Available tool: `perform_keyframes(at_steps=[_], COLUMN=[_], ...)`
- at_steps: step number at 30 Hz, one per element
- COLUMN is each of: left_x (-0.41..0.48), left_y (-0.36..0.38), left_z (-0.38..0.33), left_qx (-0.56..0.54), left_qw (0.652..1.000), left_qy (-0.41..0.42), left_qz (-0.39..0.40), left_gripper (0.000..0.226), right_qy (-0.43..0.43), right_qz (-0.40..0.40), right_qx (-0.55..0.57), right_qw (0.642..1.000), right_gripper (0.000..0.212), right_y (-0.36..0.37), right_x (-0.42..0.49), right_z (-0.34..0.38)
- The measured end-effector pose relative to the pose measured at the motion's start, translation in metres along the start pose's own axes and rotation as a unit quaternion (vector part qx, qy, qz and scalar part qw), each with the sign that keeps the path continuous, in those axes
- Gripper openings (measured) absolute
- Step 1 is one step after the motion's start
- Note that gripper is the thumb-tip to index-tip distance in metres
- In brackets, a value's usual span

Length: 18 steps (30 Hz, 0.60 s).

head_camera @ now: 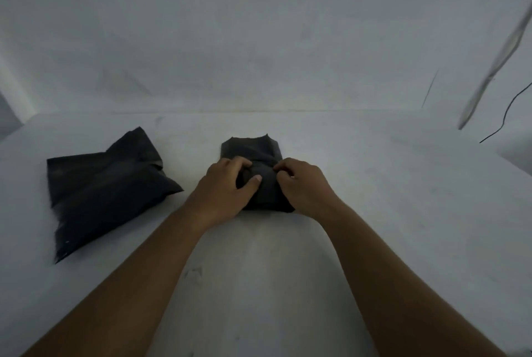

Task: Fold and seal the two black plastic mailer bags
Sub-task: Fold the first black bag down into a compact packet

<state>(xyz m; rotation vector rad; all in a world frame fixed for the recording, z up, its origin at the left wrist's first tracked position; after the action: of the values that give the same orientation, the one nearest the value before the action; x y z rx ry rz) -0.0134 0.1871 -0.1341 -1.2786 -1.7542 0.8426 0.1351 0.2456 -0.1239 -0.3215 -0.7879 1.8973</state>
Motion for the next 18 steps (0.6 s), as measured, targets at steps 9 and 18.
perform_keyframes(at_steps=[9, 18], left_x=[0.006, -0.010], left_y=[0.002, 0.013], left_z=[0.058, 0.055], left_qx=[-0.458, -0.456], left_qw=[0.845, 0.833], left_qy=[-0.258, -0.290], left_qz=[-0.093, -0.122], left_gripper=[0.029, 0.053], right_qy=[0.025, 0.085], right_qz=[-0.082, -0.121], right_qx=[0.089, 0.228], right_qw=[0.992, 0.962], right_gripper=[0.019, 0.048], right_y=[-0.015, -0.022], right_x=[0.016, 0.006], right_z=[-0.037, -0.054])
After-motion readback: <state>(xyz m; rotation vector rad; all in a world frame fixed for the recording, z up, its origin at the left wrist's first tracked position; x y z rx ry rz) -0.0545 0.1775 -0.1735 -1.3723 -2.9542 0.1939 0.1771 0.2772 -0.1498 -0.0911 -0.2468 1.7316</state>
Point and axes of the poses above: each hand's wrist, its own x-axis towards the middle knuckle, its own y-axis out of the palm, z = x × y, the point moved 10 cm from there along x, towards the middle knuckle, and after that the axes turned 7 degrees about x, right-handed, at the moved point
